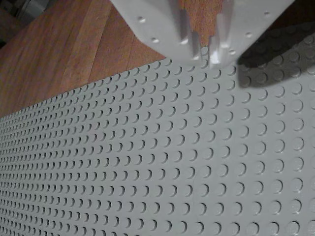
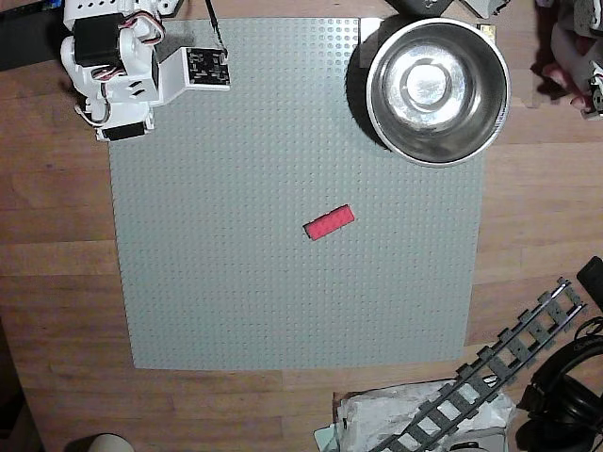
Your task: Grasp a lego block and put it in the bin.
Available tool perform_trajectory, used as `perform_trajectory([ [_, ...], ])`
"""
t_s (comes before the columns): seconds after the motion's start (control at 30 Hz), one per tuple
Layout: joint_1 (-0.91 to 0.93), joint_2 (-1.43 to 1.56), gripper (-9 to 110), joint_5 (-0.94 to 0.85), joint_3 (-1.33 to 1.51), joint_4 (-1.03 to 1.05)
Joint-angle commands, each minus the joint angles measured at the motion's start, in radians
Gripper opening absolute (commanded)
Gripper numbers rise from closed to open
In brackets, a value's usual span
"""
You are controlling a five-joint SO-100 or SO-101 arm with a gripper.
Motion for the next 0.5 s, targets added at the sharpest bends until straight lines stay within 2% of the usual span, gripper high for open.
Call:
perform_trajectory([
  [0.0,0.002,0.017,0,-0.009,-0.012,0.012],
  [0.17,-0.015,0.018,0,-0.008,-0.012,0.006],
  [0.47,-0.206,0.015,3,0.021,-0.075,-0.267],
])
